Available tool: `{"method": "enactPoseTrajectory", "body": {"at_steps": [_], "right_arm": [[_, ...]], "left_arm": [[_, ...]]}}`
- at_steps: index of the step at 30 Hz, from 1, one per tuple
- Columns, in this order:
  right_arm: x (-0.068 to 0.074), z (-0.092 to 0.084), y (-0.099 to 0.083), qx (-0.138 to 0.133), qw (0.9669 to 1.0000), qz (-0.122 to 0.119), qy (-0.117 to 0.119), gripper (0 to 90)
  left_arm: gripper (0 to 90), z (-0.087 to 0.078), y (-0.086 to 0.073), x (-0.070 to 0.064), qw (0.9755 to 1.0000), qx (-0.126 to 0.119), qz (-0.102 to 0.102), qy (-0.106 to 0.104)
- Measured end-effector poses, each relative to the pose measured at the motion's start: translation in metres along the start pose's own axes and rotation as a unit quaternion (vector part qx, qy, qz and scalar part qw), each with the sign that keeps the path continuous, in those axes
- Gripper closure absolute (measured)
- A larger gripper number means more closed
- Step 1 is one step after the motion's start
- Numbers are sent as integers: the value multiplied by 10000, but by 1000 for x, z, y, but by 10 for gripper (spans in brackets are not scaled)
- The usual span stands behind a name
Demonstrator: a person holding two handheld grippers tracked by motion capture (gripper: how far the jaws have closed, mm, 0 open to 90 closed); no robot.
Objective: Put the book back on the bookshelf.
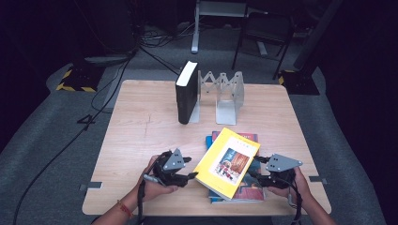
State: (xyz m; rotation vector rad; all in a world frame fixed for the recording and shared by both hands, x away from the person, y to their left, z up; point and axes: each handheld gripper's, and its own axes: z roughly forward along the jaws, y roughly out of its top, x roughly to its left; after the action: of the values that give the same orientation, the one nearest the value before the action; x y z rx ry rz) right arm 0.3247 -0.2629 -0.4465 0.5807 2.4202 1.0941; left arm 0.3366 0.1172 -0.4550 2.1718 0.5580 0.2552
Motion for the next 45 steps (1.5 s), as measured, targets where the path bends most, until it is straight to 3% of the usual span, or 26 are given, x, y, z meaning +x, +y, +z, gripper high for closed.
{"method": "enactPoseTrajectory", "body": {"at_steps": [1,4,5,6,7,9,12,14,17,19,23,27,31,34,38,41,45], "right_arm": [[-1,0,-1,2,10000,72,18,450],[-4,-3,-1,-34,9998,161,-69,460],[-5,-5,-1,-84,9997,203,-45,460],[-6,-6,-2,-121,9995,282,-17,459],[-7,-8,-3,-153,9992,380,18,452],[-8,-10,-5,-150,9980,568,214,426],[-6,-12,-6,-62,9980,560,279,401],[-3,-15,-6,-45,9973,616,406,378],[-2,-17,-5,-19,9958,752,513,351],[-1,-19,-5,16,9954,770,567,343],[-2,-21,-4,86,9935,931,645,326],[-3,-22,-5,233,9915,1080,694,302],[-6,-20,-8,430,9885,1273,697,277],[-13,-15,-9,600,9812,1612,877,250],[-18,-7,-6,741,9765,1779,969,224],[-21,-5,-3,756,9792,1684,838,225],[-29,-3,-6,736,9758,1883,829,225]], "left_arm": [[430,2,-1,7,9999,-85,-109,-39],[453,11,-3,19,9993,187,134,285],[456,13,-4,23,9994,201,78,273],[463,15,-5,26,9998,164,-2,97],[474,18,-6,26,9998,201,46,15],[479,22,-6,22,9995,233,174,-138],[530,22,-5,15,9995,216,223,-62],[529,19,-4,11,9996,121,164,-191],[532,18,-1,0,9995,86,223,-199],[530,21,1,-6,9991,62,201,-366],[516,31,7,-21,9977,117,361,-556],[493,41,11,-37,9966,317,621,-429],[487,41,14,-39,9976,223,525,-392],[481,42,15,-37,9978,195,460,-438],[484,42,21,-40,9979,109,504,-402],[479,46,26,-44,9971,113,611,-437],[467,51,30,-47,9971,123,586,-478]]}}
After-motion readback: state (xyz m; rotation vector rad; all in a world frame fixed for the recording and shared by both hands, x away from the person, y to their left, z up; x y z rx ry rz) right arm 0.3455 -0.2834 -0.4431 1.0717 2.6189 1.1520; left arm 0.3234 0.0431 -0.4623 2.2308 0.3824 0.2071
